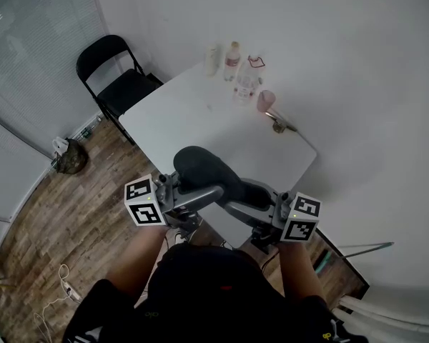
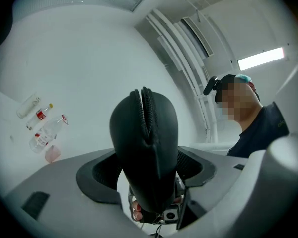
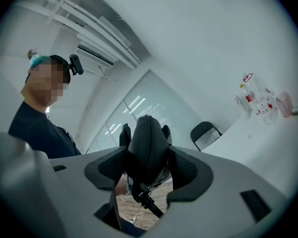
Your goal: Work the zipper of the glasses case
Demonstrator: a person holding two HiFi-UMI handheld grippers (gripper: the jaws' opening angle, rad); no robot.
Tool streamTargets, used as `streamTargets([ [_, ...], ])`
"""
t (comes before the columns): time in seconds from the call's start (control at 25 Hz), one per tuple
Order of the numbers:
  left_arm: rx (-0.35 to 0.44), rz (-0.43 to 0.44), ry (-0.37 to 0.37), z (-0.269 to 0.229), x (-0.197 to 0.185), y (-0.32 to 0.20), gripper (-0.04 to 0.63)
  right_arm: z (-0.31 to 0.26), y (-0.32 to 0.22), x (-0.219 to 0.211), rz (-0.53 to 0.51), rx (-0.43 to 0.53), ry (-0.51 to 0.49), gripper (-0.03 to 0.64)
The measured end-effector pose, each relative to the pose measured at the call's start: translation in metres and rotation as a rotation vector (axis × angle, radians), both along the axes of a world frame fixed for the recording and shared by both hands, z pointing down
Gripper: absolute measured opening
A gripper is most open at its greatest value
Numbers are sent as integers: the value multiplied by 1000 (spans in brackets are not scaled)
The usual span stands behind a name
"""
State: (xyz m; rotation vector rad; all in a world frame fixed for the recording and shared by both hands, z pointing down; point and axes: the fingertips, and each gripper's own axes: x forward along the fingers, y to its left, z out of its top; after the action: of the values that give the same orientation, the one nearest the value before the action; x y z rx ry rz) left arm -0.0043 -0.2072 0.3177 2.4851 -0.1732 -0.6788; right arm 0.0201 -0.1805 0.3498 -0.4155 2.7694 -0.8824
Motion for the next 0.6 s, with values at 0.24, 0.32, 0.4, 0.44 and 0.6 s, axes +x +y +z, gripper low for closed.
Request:
streamTargets([
  [0.24, -27, 25, -17, 9, 10, 1, 322, 16, 7, -3, -50, 11, 108, 275],
  [0.32, -71, 0, -20, 16, 12, -6, 319, 19, 5, -2, -37, 16, 151, 275],
  [0.4, -124, -7, 6, 21, 11, -13, 304, 19, 2, -1, -18, 36, 170, 276],
  [0.44, -143, -9, 20, 21, 10, -15, 299, 17, 0, 0, -6, 54, 170, 276],
  [0.6, -163, -94, 12, 19, 6, -31, 293, 13, -8, 15, 113, 189, 220, 275],
])
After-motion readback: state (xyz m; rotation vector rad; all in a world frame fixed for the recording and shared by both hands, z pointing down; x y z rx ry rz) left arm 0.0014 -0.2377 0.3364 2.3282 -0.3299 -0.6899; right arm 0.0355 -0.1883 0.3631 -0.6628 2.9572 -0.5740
